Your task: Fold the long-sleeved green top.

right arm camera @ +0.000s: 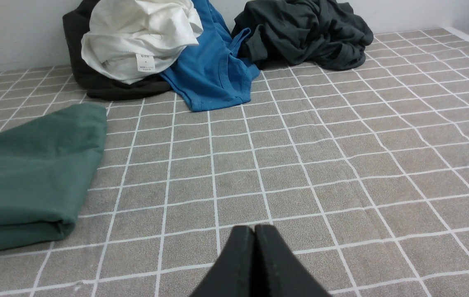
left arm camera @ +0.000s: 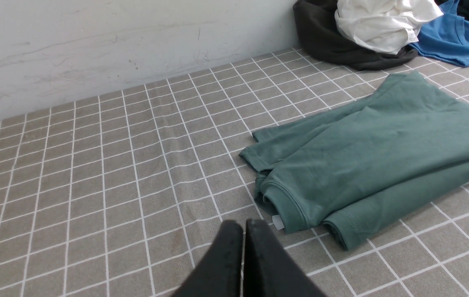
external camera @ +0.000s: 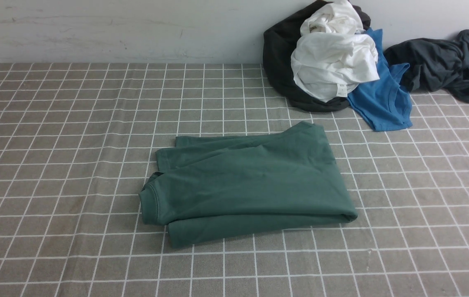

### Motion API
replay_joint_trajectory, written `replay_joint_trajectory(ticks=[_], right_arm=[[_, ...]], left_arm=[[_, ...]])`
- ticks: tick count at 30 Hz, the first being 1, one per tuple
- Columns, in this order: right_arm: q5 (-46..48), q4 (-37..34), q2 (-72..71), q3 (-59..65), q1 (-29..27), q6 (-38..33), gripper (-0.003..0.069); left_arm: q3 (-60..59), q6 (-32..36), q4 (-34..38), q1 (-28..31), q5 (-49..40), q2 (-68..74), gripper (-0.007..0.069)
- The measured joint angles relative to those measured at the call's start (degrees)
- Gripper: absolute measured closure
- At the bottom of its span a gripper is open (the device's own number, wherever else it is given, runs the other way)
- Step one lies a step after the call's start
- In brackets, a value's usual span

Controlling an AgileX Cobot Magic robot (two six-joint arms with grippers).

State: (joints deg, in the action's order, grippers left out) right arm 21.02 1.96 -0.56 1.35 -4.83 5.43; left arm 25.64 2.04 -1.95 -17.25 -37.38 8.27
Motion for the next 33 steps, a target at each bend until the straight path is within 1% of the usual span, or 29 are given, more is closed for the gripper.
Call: replay_joint_trajectory(ticks=[5, 10, 16, 22, 33], right_arm=[[-0.1, 0.3, 0.0, 0.0, 0.1, 0.0, 0.0673], [-0.1, 0.4, 0.0, 0.0, 2.3, 0.0, 0.0673], [-0.1, 0.4, 0.0, 0.0, 2.6, 0.1, 0.0673], [-0.1, 0.4, 0.0, 0.0, 4.7, 0.1, 0.0673], [-0.1, 0.4, 0.0, 0.0, 4.8, 0.1, 0.0673]], left_arm=[[0.0, 0.0, 0.0, 0.0, 0.0, 0.0, 0.0631], [0.0, 0.0, 0.0, 0.0, 0.0, 0.0, 0.0631], [0.0, 0.0, 0.0, 0.0, 0.0, 0.0, 0.0631], [0.0, 0.0, 0.0, 0.0, 0.0, 0.0, 0.0631], [0.0, 0.0, 0.0, 0.0, 0.0, 0.0, 0.0631]])
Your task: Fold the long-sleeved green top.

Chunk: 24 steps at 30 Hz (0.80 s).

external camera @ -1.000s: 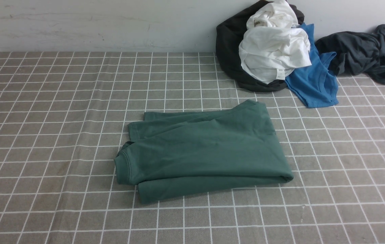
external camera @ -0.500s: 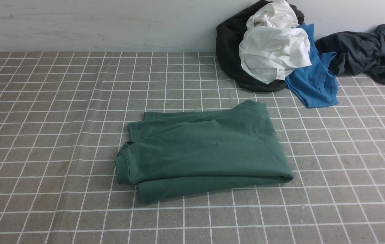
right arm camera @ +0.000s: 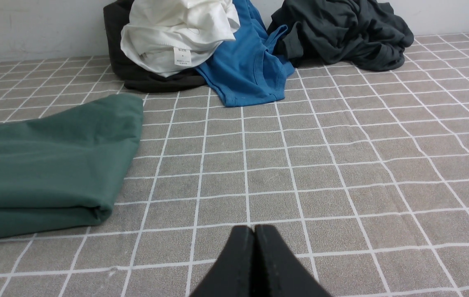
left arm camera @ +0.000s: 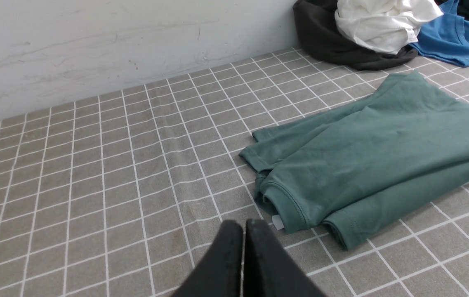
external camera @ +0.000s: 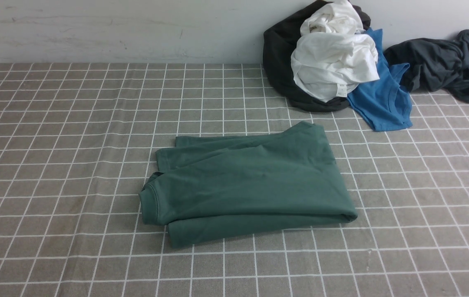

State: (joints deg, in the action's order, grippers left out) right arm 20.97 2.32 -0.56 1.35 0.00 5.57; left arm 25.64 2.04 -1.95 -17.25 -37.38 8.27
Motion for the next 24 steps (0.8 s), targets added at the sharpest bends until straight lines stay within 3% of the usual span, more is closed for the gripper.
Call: replay_joint_trajectory(ticks=[16, 20, 24], right_arm=[[0.0, 0.0, 0.0, 0.0, 0.0, 0.0, 0.0673], [0.0, 0.0, 0.0, 0.0, 0.0, 0.0, 0.0673], [0.0, -0.1, 0.0, 0.0, 0.0, 0.0, 0.0673]], left_arm=[[-2.1, 0.0, -0.1, 0.0, 0.7, 0.0, 0.0631], [-5.7, 0.0, -2.0, 0.2, 5.4, 0.0, 0.0631], [-14.5, 0.0, -2.3, 6.4, 20.0, -0.9, 0.0631]])
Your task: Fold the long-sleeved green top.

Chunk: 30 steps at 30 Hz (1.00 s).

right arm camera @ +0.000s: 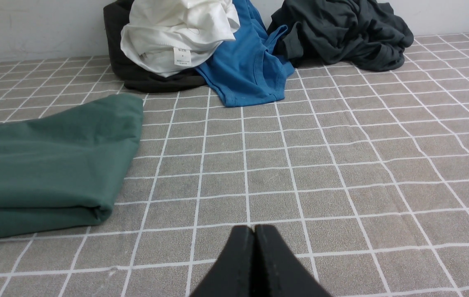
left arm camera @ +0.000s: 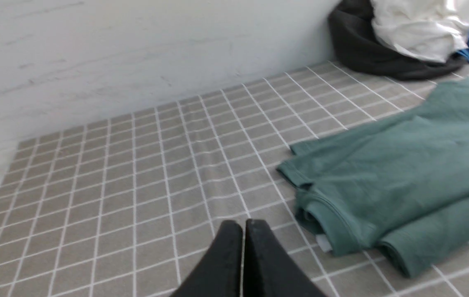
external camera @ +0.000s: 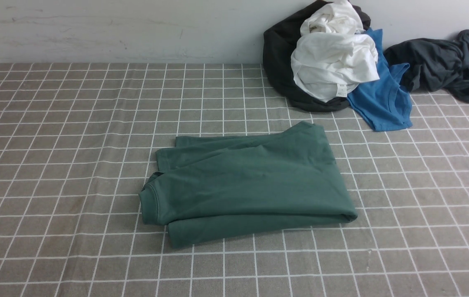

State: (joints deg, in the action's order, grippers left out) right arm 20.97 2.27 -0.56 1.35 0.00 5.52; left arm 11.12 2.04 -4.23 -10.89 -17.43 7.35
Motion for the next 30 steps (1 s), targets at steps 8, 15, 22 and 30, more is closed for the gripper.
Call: replay_joint_trajectory(ticks=[8, 15, 22, 30], right_arm=[[0.0, 0.0, 0.0, 0.0, 0.0, 0.0, 0.0673], [0.0, 0.0, 0.0, 0.0, 0.0, -0.1, 0.0673], [0.0, 0.0, 0.0, 0.0, 0.0, -0.1, 0.0673], [0.0, 0.0, 0.0, 0.0, 0.0, -0.1, 0.0673]], left_arm=[[-12.0, 0.2, 4.6, 11.3, 8.1, -7.1, 0.0631], [-12.6, 0.2, 4.7, 12.4, -1.9, -7.9, 0.0631], [-12.7, 0.2, 5.0, 12.4, -3.3, -7.9, 0.0631], [-12.7, 0.2, 5.0, 12.4, -3.3, -7.9, 0.0631]])
